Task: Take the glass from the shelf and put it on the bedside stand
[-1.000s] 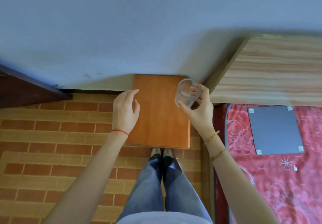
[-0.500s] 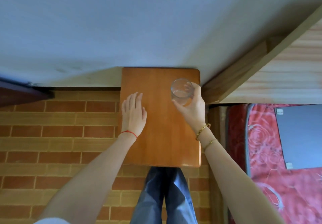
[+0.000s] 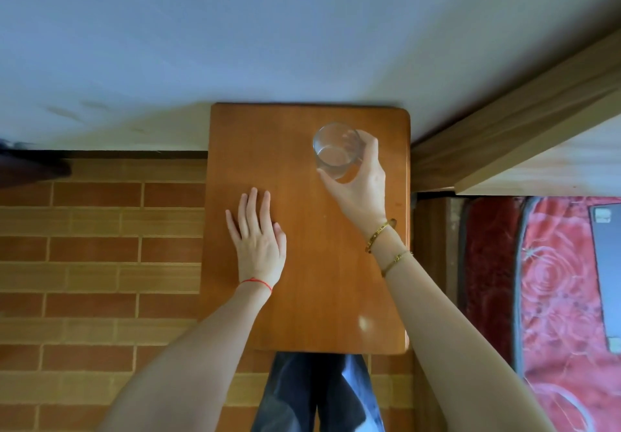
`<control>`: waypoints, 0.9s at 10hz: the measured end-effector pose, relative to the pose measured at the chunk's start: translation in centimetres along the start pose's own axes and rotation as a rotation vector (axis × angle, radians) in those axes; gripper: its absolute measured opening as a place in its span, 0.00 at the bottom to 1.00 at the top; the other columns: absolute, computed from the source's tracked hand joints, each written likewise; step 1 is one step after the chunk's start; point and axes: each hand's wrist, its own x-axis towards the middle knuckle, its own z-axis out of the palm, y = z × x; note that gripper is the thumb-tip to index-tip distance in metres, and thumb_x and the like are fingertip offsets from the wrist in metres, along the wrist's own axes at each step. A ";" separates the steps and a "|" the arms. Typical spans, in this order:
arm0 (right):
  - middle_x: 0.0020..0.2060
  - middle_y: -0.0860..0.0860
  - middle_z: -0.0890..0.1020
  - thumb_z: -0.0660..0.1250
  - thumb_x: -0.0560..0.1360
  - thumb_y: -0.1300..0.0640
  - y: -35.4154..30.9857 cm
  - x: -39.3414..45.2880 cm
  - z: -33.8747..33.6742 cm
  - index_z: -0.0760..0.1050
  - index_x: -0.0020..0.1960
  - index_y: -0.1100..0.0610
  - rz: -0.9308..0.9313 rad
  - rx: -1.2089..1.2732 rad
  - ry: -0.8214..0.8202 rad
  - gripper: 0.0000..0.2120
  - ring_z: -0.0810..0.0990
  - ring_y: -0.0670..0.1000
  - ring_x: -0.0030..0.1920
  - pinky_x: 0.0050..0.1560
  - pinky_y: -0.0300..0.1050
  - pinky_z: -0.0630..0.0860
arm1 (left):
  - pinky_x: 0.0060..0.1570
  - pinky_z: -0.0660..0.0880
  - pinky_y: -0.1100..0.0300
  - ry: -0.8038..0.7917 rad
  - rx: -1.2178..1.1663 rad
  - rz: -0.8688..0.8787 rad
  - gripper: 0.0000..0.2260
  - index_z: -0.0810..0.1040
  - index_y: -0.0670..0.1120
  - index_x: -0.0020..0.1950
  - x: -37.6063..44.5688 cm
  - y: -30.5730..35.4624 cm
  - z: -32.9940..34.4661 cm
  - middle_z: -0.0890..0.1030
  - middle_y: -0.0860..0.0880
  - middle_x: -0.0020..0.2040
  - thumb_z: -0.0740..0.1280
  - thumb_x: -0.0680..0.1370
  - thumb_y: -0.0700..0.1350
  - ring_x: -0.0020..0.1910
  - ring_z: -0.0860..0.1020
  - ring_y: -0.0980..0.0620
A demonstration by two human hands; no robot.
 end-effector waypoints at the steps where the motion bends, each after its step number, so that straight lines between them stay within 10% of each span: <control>1: 0.63 0.51 0.78 0.78 0.67 0.55 0.5 0.5 0.7 0.66 0.68 0.58 0.003 0.007 0.010 0.35 0.78 0.47 0.61 0.58 0.25 0.71 | 0.75 0.52 0.38 0.024 0.005 -0.006 0.24 0.60 0.45 0.78 0.0 -0.1 0.3 0.62 0.42 0.78 0.51 0.82 0.48 0.78 0.58 0.42; 7: 0.66 0.54 0.74 0.77 0.69 0.55 2.4 0.3 2.0 0.63 0.71 0.58 0.045 -0.030 -0.028 0.36 0.73 0.47 0.64 0.57 0.19 0.66 | 0.75 0.53 0.38 0.048 0.040 -0.010 0.25 0.62 0.46 0.77 0.1 -0.1 0.4 0.64 0.43 0.77 0.47 0.81 0.51 0.77 0.60 0.42; 9: 0.76 0.54 0.63 0.77 0.70 0.52 2.8 -1.9 0.7 0.56 0.77 0.57 0.109 -0.141 -0.149 0.44 0.61 0.52 0.77 0.76 0.43 0.61 | 0.76 0.51 0.39 0.085 0.072 0.000 0.24 0.62 0.46 0.77 0.0 -0.3 0.6 0.64 0.42 0.77 0.50 0.81 0.50 0.77 0.59 0.42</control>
